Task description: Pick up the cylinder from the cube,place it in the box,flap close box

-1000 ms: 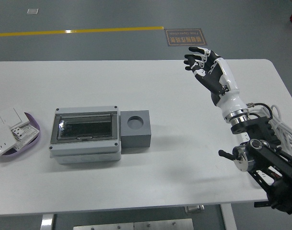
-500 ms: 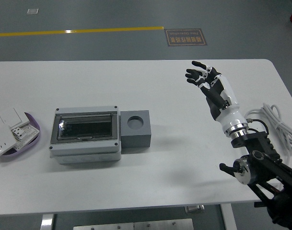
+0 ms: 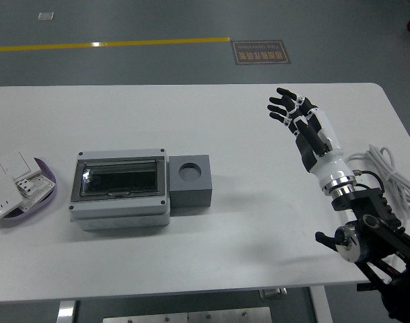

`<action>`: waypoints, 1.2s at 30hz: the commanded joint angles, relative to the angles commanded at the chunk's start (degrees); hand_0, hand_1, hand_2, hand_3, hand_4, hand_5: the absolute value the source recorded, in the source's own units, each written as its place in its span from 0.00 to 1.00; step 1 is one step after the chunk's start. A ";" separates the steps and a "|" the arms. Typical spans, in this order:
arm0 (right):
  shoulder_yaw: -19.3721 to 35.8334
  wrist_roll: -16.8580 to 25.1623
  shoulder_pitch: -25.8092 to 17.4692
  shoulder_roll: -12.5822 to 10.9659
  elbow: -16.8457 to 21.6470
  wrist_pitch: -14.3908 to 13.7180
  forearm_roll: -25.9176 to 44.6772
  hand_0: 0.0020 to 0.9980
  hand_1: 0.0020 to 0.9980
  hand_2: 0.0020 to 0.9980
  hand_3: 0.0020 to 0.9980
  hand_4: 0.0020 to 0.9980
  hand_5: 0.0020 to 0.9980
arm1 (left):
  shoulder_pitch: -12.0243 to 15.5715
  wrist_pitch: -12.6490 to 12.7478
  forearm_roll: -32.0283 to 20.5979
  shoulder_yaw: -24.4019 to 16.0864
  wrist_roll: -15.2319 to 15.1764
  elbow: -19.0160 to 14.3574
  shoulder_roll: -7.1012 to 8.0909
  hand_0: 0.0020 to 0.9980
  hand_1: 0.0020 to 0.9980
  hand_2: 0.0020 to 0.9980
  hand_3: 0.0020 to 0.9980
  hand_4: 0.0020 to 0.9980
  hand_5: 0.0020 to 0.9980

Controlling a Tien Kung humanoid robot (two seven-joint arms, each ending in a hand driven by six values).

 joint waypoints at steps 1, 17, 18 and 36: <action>0.06 -0.04 0.02 -0.01 -0.01 -0.01 -0.05 0.82 0.74 0.72 0.74 0.94 0.62 | -0.08 0.00 0.01 -0.04 -0.02 0.01 0.01 0.60 0.62 0.62 0.64 0.71 0.22; 1.16 0.17 -0.61 -0.17 -0.36 -0.19 0.72 0.81 0.72 0.71 0.72 0.94 0.66 | -1.12 -0.22 -0.42 0.99 0.23 0.05 0.15 0.60 0.63 0.62 0.64 0.71 0.22; 1.21 0.16 -0.66 -0.20 -0.38 -0.24 0.75 0.81 0.72 0.71 0.72 0.94 0.66 | -1.23 -0.23 -0.53 1.33 0.27 0.03 0.19 0.60 0.63 0.62 0.64 0.71 0.22; 1.74 0.31 -0.42 0.26 -0.91 -0.83 1.06 0.79 0.72 0.70 0.72 0.93 0.67 | -2.08 -0.08 -1.73 3.13 0.68 0.12 0.39 0.60 0.63 0.62 0.64 0.71 0.23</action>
